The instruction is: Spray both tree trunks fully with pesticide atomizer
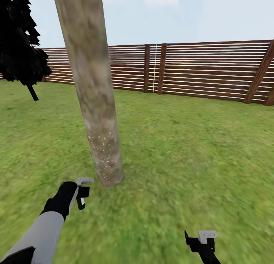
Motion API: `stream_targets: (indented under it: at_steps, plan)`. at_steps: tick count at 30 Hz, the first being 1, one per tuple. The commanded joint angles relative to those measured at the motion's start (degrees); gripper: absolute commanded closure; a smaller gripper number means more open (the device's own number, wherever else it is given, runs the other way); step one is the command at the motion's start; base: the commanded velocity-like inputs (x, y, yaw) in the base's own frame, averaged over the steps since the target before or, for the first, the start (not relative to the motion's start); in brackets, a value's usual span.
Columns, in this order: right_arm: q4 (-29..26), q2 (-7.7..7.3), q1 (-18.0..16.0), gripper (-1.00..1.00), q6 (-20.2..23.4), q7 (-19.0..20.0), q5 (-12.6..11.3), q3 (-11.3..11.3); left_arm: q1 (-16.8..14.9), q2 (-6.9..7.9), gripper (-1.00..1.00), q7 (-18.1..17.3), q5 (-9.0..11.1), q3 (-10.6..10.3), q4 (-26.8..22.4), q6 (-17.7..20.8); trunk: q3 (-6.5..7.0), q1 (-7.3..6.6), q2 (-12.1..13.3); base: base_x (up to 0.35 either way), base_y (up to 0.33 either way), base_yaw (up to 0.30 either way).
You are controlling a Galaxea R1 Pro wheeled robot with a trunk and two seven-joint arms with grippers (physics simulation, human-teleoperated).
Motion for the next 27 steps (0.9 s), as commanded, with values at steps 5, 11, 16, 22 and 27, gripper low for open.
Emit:
stream_targets:
  at_steps: [5,11,16,22,27]
  plan:
    - [0.0,0.0,-0.01,-1.0,0.0,-0.02,0.0,0.0,1.63,0.53,1.0,1.7,0.11,1.64,0.9,-3.76,0.0,0.0,0.0,0.098,-0.223,0.0]
    - [0.0,0.04,-0.01,-1.0,0.0,-0.08,0.0,0.0,2.19,0.24,1.0,3.2,0.4,1.98,-0.37,-4.81,0.0,0.0,0.0,-0.075,-0.257,0.0]
    - [0.0,0.08,0.0,-1.0,0.0,-0.09,0.0,0.0,2.27,-0.08,1.0,3.42,1.84,5.7,-1.55,-5.08,0.0,0.0,0.0,-0.223,-0.215,0.143]
    - [0.0,0.22,0.01,-1.0,0.01,-0.09,0.0,0.0,2.29,-0.63,1.0,3.32,1.9,5.58,-0.84,-8.41,0.0,0.0,0.0,-0.016,-0.271,0.273]
    - [0.0,0.37,0.01,-1.0,0.0,-0.08,-0.04,0.0,2.29,-0.83,1.0,3.32,1.8,5.54,-0.82,-8.95,0.0,0.0,0.0,0.0,-0.276,0.161]
